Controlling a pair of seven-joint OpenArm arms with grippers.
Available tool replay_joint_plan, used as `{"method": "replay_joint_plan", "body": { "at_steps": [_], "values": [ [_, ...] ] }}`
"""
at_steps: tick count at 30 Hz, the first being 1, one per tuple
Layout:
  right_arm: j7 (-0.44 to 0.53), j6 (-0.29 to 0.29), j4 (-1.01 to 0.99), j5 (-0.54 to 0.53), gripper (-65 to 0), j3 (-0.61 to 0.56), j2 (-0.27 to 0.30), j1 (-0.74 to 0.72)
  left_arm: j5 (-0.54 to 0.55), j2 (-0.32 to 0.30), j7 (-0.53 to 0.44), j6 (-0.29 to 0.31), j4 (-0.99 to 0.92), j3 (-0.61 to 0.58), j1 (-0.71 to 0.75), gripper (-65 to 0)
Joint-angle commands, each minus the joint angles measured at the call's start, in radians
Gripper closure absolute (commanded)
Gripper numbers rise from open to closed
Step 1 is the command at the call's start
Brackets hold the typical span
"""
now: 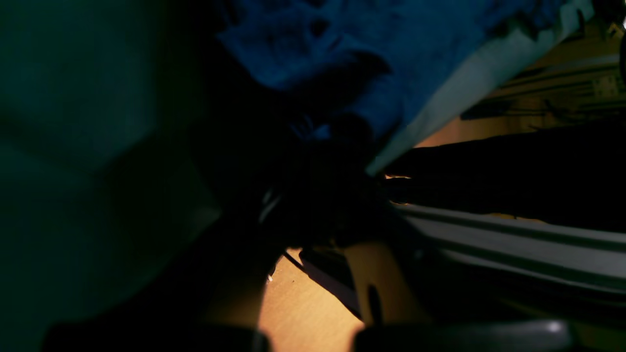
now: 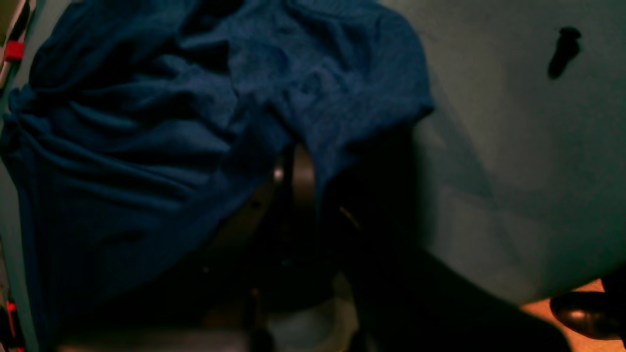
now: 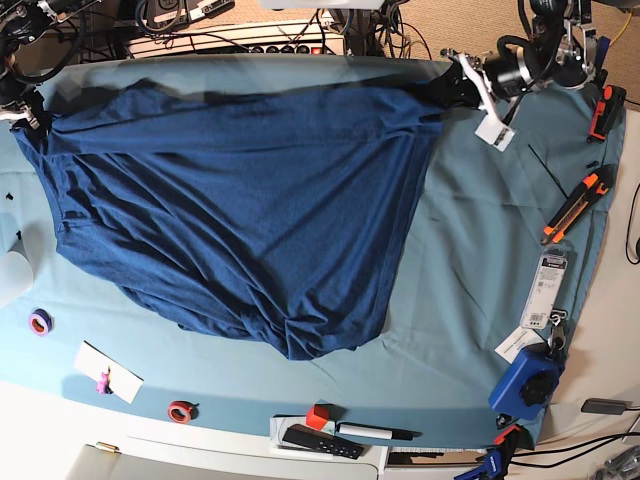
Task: Layout the t-shirt on the table in an organized manner, then fold the t-shirt properly
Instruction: 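Pull the shirt edge taut with the left gripper away from the right gripper, then release the shirt and raise the left gripper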
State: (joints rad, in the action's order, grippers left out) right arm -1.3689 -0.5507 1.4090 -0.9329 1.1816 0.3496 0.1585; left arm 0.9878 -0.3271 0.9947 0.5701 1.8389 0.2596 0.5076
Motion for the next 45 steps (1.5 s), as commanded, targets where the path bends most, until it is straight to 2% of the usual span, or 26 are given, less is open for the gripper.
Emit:
{"method": "replay_joint_plan", "body": {
  "at_steps": [1,7,19,23,25,26,27,45],
  "values": [
    [0.018,-0.007,0.018,-0.016,0.0,0.003,0.034,-0.001,0.034,-0.008,-0.014,0.008,0.019,0.016,0.008,0.0],
    [0.021,-0.007,0.018,-0.009,0.0,0.003,0.064,-0.001,0.038,-0.008,0.009,0.008,0.021,0.071,0.011,0.0],
    [0.005,-0.007,0.018,-0.007,0.0,0.003,0.065,0.000,0.037,-0.008,0.023,0.008,0.021,0.072,0.014,0.0],
    [0.000,-0.010,0.018,0.058,0.0,0.003,0.065,0.000,0.022,-0.008,0.030,0.008,0.021,0.072,0.013,-0.9],
    [0.003,-0.020,0.018,0.072,-15.5,0.003,0.063,0.003,0.006,-0.008,0.031,0.008,0.021,0.072,0.014,-16.7],
    [0.009,-0.021,0.018,0.074,-22.3,0.003,0.063,0.008,0.006,-0.008,0.031,0.007,0.021,0.072,0.014,-22.8],
    [0.017,-0.021,0.018,0.074,-26.3,0.003,0.064,0.011,0.006,-0.008,0.031,0.006,0.021,0.072,0.014,-26.0],
    [0.035,-0.021,0.018,0.074,-27.0,0.003,0.063,0.013,0.007,-0.008,0.027,0.005,0.021,0.073,0.013,-26.1]
  ]
}}
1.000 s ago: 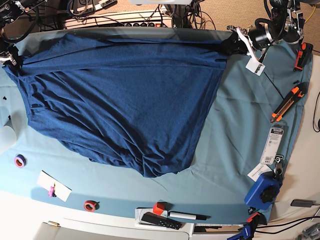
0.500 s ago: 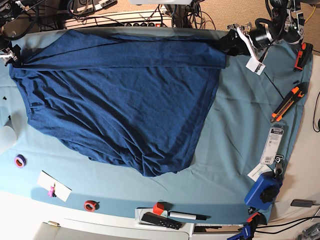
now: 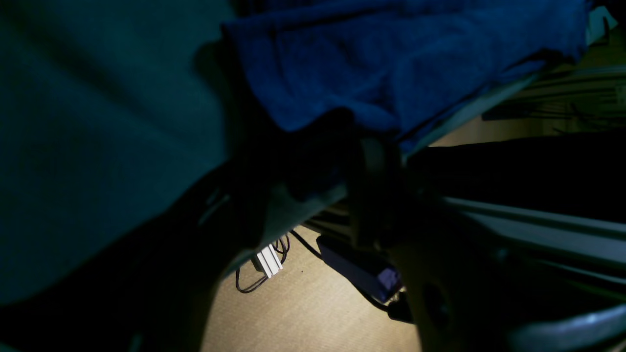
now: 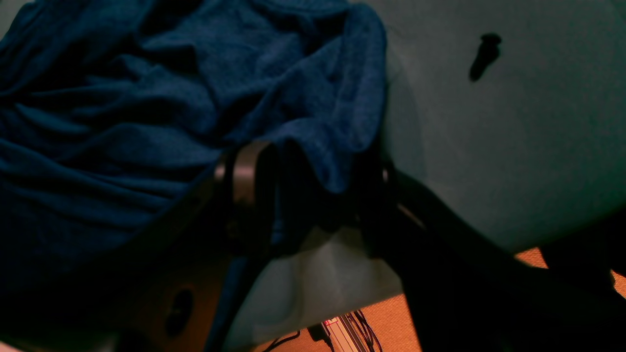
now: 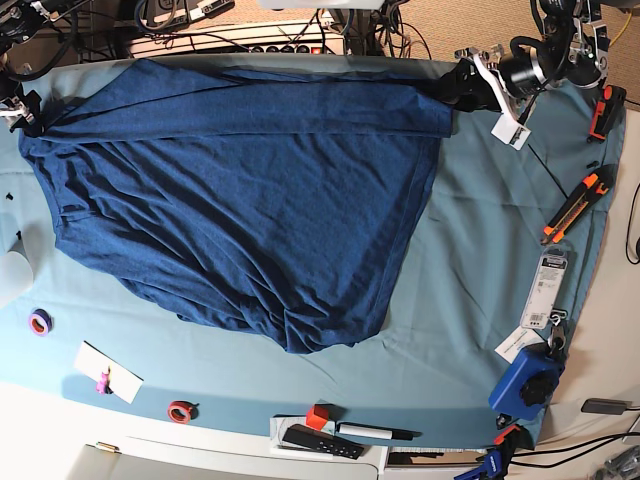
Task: Layout the t-shirt on the table in an organized manner, then fold the t-shirt properly
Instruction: 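Release the shirt and raise the left gripper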
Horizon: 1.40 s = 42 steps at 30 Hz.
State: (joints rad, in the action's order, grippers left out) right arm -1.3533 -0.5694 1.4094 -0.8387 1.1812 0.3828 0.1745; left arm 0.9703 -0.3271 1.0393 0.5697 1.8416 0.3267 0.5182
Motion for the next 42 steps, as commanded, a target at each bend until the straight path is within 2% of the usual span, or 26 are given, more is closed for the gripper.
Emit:
{"method": "replay_joint_plan", "body": {
  "at_steps": [1,3,5,7,10,11,16,18,20,21,23,26,28,35,39,42],
  "values": [
    [0.018,-0.002,0.018,-0.020,-27.0,0.003,0.031,-0.003,0.024,-0.008,-0.018,0.005,0.019,0.006,0.003,-25.2],
    [0.016,-0.002,0.018,-0.020,-27.0,0.003,0.030,-0.003,0.025,-0.008,-0.018,0.015,0.018,0.006,0.003,-18.7],
    [0.013,-0.002,0.018,-0.020,-26.8,0.003,0.030,-0.003,0.024,-0.008,-0.017,0.029,0.019,0.006,0.003,-8.1],
    [0.005,-0.002,0.018,-0.020,-19.7,0.003,0.030,-0.003,0.025,-0.008,-0.014,0.034,0.019,0.006,0.003,0.0],
    [-0.008,-0.002,0.018,-0.020,-1.2,0.003,0.031,-0.003,0.025,-0.008,-0.014,0.034,0.018,0.006,0.003,0.0],
    [-0.009,-0.003,0.018,-0.020,0.0,0.003,0.030,-0.003,0.024,-0.008,-0.015,0.034,0.018,0.006,0.003,0.0],
    [-0.009,-0.003,0.018,-0.020,0.0,0.003,0.030,-0.003,0.025,-0.008,-0.015,0.037,0.019,0.006,0.003,0.0],
    [-0.009,-0.003,0.018,-0.020,0.0,0.003,0.031,-0.003,0.026,-0.008,-0.015,0.063,0.019,0.006,0.003,0.0],
    [-0.009,-0.003,0.018,-0.021,0.0,0.003,0.031,-0.003,0.045,-0.008,-0.015,0.064,0.019,0.006,0.003,0.0],
    [-0.008,-0.003,0.018,-0.024,0.0,0.003,0.031,-0.003,0.065,-0.008,-0.015,0.073,0.019,0.006,0.003,0.0],
    [-0.008,-0.036,0.018,-0.065,0.0,0.003,0.031,-0.003,0.130,-0.008,-0.016,0.128,0.019,0.006,0.000,0.0],
    [-0.008,-0.067,0.018,-0.154,0.0,0.003,0.031,-0.006,0.212,-0.008,-0.015,0.128,0.019,0.006,-0.019,0.0],
    [-0.008,-0.075,0.018,-0.187,0.0,0.003,0.031,-0.013,0.216,-0.008,-0.017,0.128,0.019,0.006,-0.043,0.0],
    [-0.008,-0.078,0.018,-0.182,0.0,0.003,0.031,-0.050,0.179,-0.008,-0.012,0.128,0.019,0.006,-0.105,0.0],
    [-0.009,-0.078,0.018,-0.180,0.0,0.003,0.031,-0.050,0.159,-0.008,0.074,0.128,0.018,0.006,-0.095,0.0],
    [-0.009,-0.078,0.018,-0.172,0.0,0.003,0.031,-0.050,0.159,-0.008,0.130,0.101,0.018,0.006,-0.080,0.0]
  ]
}}
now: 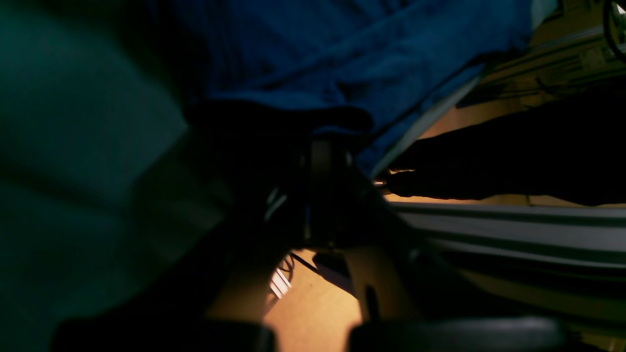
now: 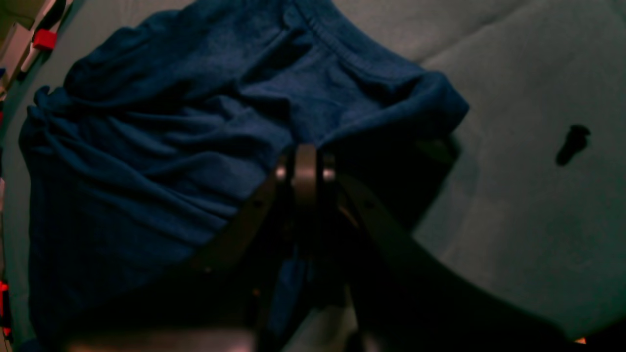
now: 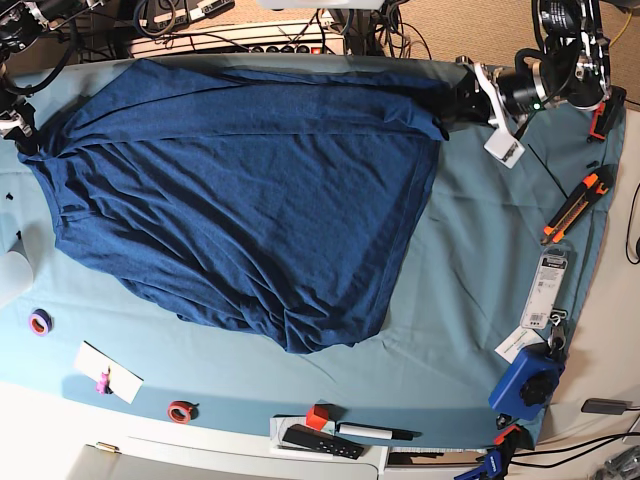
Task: Layout the t-shirt on the table in an organized manner, then fold the t-shirt properly
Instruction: 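Release the shirt and raise the left gripper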
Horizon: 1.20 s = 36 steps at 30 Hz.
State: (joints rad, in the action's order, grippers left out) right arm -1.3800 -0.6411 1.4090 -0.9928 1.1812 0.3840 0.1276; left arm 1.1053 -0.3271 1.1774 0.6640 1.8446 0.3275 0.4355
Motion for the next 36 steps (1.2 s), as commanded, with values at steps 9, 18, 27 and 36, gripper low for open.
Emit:
{"method": "replay_joint_plan", "body": {
  "at_steps": [9,18,27,36],
  "values": [
    [0.018,-0.006,0.018,-0.008,0.0,0.003,0.029,-0.003,-0.142,-0.008,0.039,-0.093,0.015,0.005,0.018,-26.2],
    [0.012,-0.006,0.018,-0.008,0.0,0.003,0.029,-0.003,-0.110,-0.009,0.013,-0.152,-0.025,0.016,0.036,-26.9],
    [0.006,-0.006,0.018,-0.009,0.0,0.003,0.029,-0.003,0.101,-0.055,0.031,-0.148,-0.051,0.270,0.084,-26.9],
    [0.003,-0.006,0.018,-0.009,0.0,0.003,0.029,-0.003,0.166,-0.003,0.013,-0.171,-0.142,0.277,0.059,-26.8]
  ]
}}
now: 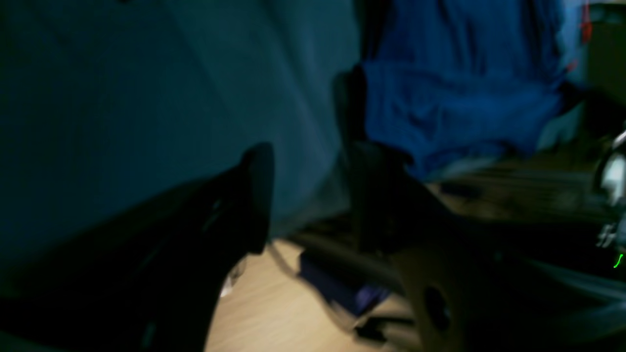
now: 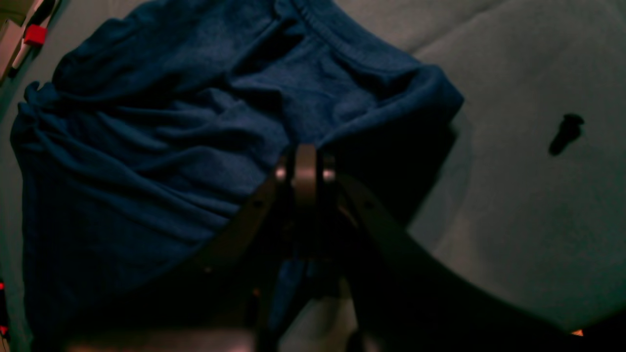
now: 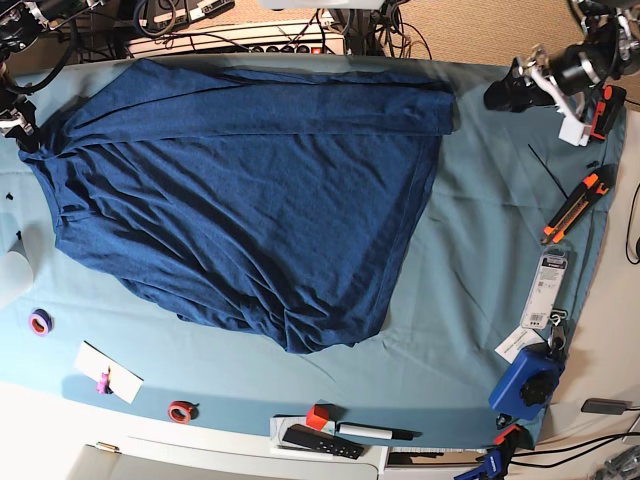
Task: Layout the t-shirt on the table in an organized manner, then fold the t-shirt properly
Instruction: 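Release the shirt and raise the left gripper, then regrasp the shirt edge with the left gripper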
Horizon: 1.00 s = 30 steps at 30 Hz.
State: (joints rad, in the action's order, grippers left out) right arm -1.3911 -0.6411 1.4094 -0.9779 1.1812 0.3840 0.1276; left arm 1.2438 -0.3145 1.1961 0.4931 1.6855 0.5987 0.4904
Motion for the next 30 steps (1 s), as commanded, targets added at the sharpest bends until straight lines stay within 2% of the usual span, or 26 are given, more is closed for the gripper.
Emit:
{"method": "replay_joint_plan", "body": {
  "at_steps": [1,6,10,16,22,30],
  "values": [
    [0.014,-0.006,0.018,-0.024,0.0,0.003,0.029,-0.003,0.046,-0.007,0.002,0.001,-0.016,0.006,-0.007,-26.8],
    [0.014,-0.006,0.018,-0.024,0.0,0.003,0.029,-0.003,0.163,0.004,0.054,0.040,-0.180,0.005,-0.040,-26.8],
    [0.014,-0.006,0.018,-0.024,0.0,0.003,0.029,-0.003,0.201,0.004,0.075,0.048,-0.249,0.005,-0.041,-26.6],
    [0.014,-0.006,0.018,-0.024,0.0,0.003,0.029,-0.003,0.208,0.002,0.115,0.080,-0.216,-0.002,-0.031,-26.4],
    [0.014,-0.006,0.018,-0.024,0.0,0.003,0.029,-0.003,0.146,0.001,0.103,0.084,-0.113,-0.034,-0.003,-24.7],
    [0.014,-0.006,0.018,-0.024,0.0,0.003,0.029,-0.003,0.147,0.002,0.090,0.080,-0.111,-0.061,-0.003,-24.7]
  ]
}}
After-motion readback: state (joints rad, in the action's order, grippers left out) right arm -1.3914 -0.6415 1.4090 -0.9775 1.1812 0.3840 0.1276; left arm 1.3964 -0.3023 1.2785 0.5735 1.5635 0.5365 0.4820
